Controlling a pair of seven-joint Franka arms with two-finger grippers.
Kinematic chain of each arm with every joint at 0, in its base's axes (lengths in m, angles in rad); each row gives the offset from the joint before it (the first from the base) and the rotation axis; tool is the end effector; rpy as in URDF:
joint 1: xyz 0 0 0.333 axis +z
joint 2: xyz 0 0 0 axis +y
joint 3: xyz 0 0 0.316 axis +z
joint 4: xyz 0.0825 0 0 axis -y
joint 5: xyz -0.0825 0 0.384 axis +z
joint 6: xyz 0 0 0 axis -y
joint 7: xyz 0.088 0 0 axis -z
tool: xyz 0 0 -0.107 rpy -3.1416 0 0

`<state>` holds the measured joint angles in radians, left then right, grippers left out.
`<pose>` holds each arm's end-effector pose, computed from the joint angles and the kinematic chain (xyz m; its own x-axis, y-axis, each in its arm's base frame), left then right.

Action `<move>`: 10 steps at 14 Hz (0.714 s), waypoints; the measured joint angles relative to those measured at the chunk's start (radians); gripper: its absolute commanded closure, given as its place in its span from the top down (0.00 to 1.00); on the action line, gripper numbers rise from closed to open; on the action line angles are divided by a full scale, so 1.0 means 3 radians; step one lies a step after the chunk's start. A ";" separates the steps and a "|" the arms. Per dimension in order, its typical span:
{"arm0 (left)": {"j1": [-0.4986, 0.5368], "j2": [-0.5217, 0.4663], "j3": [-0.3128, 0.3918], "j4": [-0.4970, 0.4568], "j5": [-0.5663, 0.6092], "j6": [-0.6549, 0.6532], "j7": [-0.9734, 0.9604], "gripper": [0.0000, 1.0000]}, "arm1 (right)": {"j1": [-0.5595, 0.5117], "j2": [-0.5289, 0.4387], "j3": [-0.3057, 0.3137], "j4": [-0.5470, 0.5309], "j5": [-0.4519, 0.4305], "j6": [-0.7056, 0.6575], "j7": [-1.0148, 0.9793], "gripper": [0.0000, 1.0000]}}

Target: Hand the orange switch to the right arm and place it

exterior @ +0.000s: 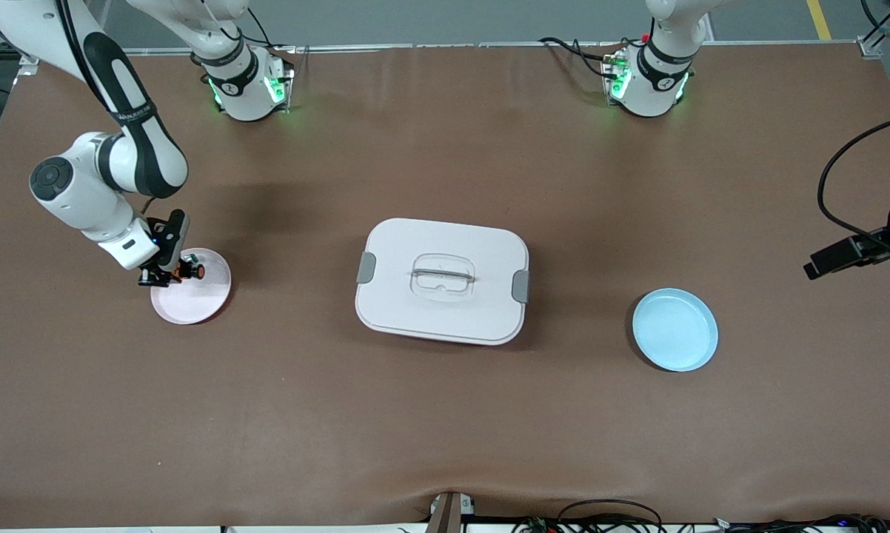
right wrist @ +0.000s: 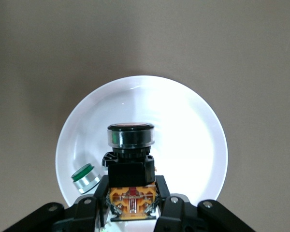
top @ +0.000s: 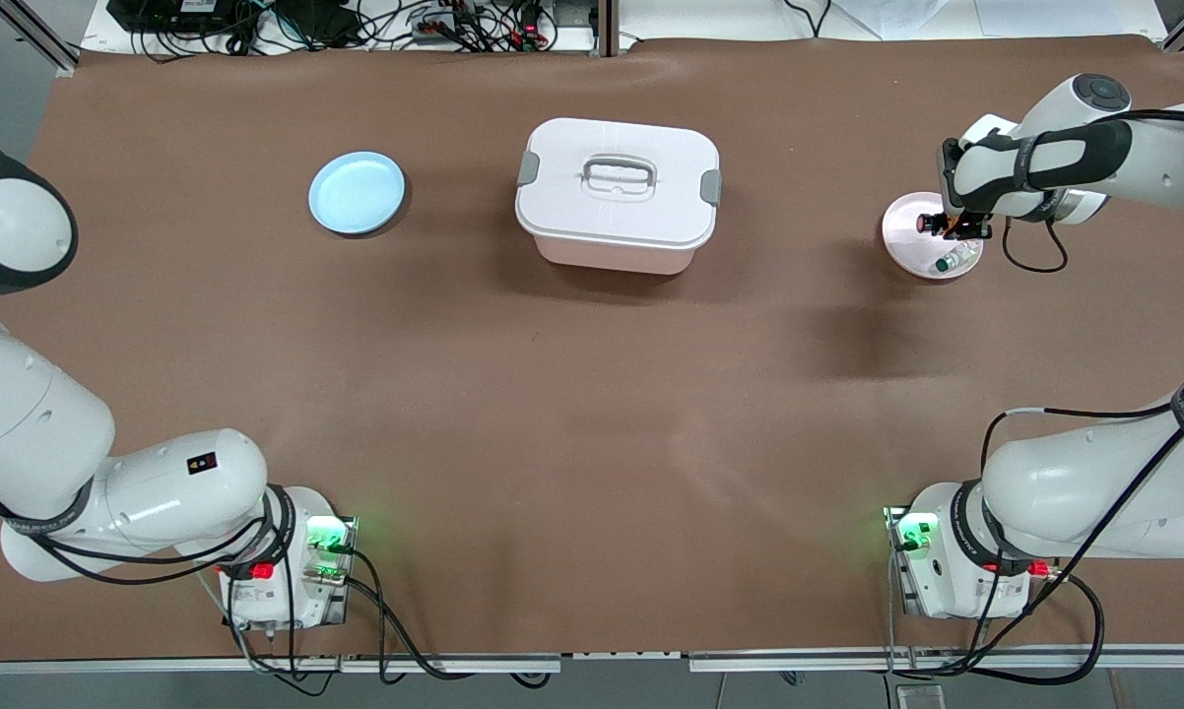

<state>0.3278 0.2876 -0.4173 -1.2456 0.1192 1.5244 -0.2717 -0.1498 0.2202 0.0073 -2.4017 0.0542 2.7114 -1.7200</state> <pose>0.6316 -0.0010 0.6140 0.9790 0.2033 0.0148 0.2033 -0.9791 0.0002 0.5036 -0.0741 0.2323 0.0411 0.9990 0.0150 0.9949 -0.0423 0.0919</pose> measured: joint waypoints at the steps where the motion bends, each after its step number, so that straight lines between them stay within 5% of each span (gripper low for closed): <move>1: -0.0123 -0.0091 0.0144 -0.0074 -0.0001 -0.0003 0.0079 1.00 | -0.0008 0.0052 0.0000 0.0049 0.0000 0.0000 0.0000 0.00; 10: -0.0948 -0.1026 0.1120 -0.1192 -0.0303 0.0438 0.0613 1.00 | -0.0052 0.0504 0.0012 0.0365 0.0000 -0.0003 -0.0002 0.00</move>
<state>0.0433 -0.0201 -0.0812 -1.6032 0.0282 1.6557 -0.0878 -0.1654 0.3716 0.0109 -2.2922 0.0542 2.7106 -1.7206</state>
